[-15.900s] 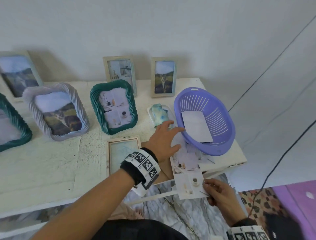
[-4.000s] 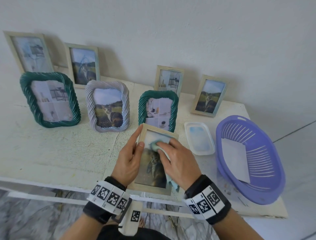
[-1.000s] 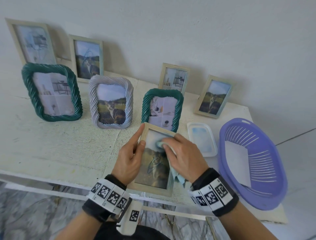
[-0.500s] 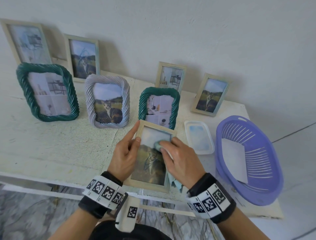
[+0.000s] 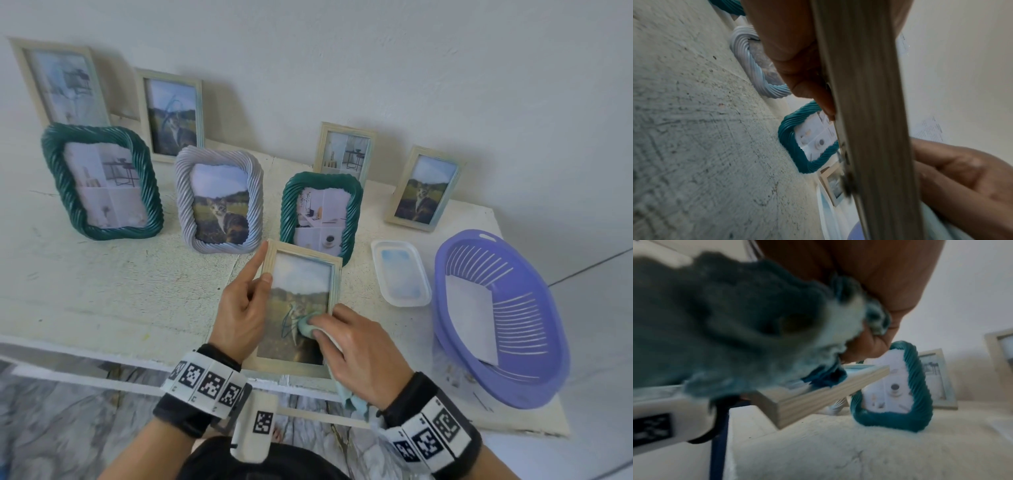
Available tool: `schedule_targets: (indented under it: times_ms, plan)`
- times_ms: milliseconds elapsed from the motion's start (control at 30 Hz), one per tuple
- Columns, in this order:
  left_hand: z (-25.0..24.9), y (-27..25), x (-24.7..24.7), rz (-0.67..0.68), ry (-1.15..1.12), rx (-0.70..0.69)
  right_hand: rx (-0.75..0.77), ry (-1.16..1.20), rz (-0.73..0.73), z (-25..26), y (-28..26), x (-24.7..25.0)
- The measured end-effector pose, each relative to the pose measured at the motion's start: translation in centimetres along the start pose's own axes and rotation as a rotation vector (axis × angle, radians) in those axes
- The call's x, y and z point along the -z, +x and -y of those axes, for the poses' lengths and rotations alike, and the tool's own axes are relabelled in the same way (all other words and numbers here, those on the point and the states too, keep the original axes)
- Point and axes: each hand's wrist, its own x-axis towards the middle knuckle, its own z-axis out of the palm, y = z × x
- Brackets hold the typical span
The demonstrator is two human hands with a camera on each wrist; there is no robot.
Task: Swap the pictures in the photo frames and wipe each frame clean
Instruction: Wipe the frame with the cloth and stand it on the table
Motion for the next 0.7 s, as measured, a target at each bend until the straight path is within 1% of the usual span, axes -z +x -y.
schedule_targets:
  times_ms: [67, 133, 200, 233, 300, 367, 433, 500, 567, 600, 700]
  plan:
    - [-0.2, -0.1, -0.2, 0.0, -0.009, -0.002, -0.018, -0.053, -0.018, -0.6, 0.6, 0.5]
    - [-0.3, 0.0, -0.6, 0.009, -0.006, -0.012, -0.068, -0.104, -0.1, -1.2, 1.7, 0.9]
    - [-0.4, 0.0, -0.7, 0.016, -0.001, -0.021, -0.069, -0.104, -0.151, -1.1, 2.5, 0.8]
    - [-0.4, 0.1, -0.7, 0.017, 0.001, -0.018, -0.041, -0.07, -0.134, -0.8, 2.4, 0.6]
    - [-0.3, 0.1, -0.5, 0.021, -0.001, -0.008, 0.029, 0.001, -0.031, 0.1, 1.6, 0.1]
    - [-0.1, 0.0, -0.7, 0.02, -0.002, -0.002, 0.063, -0.012, 0.045, 0.2, 1.0, 0.2]
    - [-0.2, -0.2, -1.1, 0.021, -0.009, 0.003, 0.032, -0.066, 0.022, -0.6, 1.5, 0.8]
    - [-0.4, -0.2, -1.6, 0.032, -0.005, -0.005, -0.019, -0.139, -0.075, -1.2, 2.4, 1.3]
    - [-0.6, 0.0, -1.9, 0.036, -0.005, -0.011, -0.023, -0.145, -0.128, -1.1, 2.6, 1.3]
    - [-0.6, 0.1, -1.8, 0.045, -0.002, -0.012, -0.001, -0.11, -0.117, -0.8, 2.5, 0.9]
    - [-0.5, 0.2, -1.6, 0.062, 0.011, -0.02, 0.091, -0.015, 0.011, -0.2, 1.1, 0.4]
